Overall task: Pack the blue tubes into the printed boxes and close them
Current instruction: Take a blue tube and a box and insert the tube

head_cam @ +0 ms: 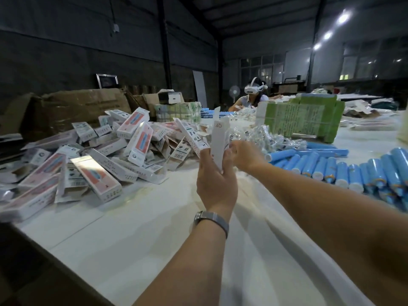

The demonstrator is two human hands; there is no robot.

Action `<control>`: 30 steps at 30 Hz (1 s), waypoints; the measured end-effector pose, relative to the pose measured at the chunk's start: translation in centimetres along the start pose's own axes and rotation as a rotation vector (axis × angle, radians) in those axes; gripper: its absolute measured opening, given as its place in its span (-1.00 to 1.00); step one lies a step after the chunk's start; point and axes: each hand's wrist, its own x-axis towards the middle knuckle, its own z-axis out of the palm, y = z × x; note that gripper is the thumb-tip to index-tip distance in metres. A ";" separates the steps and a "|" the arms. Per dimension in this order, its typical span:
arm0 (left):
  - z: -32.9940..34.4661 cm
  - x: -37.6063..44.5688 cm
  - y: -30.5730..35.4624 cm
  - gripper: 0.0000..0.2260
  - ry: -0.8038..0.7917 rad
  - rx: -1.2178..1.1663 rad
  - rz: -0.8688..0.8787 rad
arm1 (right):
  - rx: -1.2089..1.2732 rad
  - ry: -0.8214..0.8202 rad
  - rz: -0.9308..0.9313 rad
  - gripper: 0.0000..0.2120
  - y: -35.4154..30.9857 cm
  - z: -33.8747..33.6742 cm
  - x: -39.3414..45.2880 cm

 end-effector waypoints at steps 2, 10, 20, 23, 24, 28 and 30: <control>0.1 -0.2 0.0 -0.79 -0.008 -0.022 0.017 | 0.233 0.122 0.017 -0.78 -0.7 -2.2 -0.6; -0.1 -0.3 0.6 -0.78 -0.012 -0.074 0.025 | 0.676 0.423 -0.127 -0.77 -3.7 -13.0 -4.8; 0.0 -1.7 1.7 -0.76 -0.118 -0.209 -0.013 | 0.312 0.407 -0.300 -0.80 -5.0 -15.3 -7.9; 0.1 -2.1 2.1 -0.74 -0.115 -0.229 -0.015 | 0.075 0.284 -0.366 -0.84 -3.9 -13.7 -8.7; 0.1 -2.2 2.2 -0.76 -0.120 -0.242 -0.018 | 0.050 0.257 -0.363 -0.78 -3.4 -13.2 -9.0; 0.1 -2.6 3.0 -0.82 -0.213 -0.379 -0.082 | 0.333 0.288 -0.251 -0.80 -2.4 -12.1 -10.4; 0.1 -3.1 3.5 -0.73 -0.288 -0.472 -0.099 | 0.640 0.189 -0.153 -0.80 -2.7 -11.7 -11.0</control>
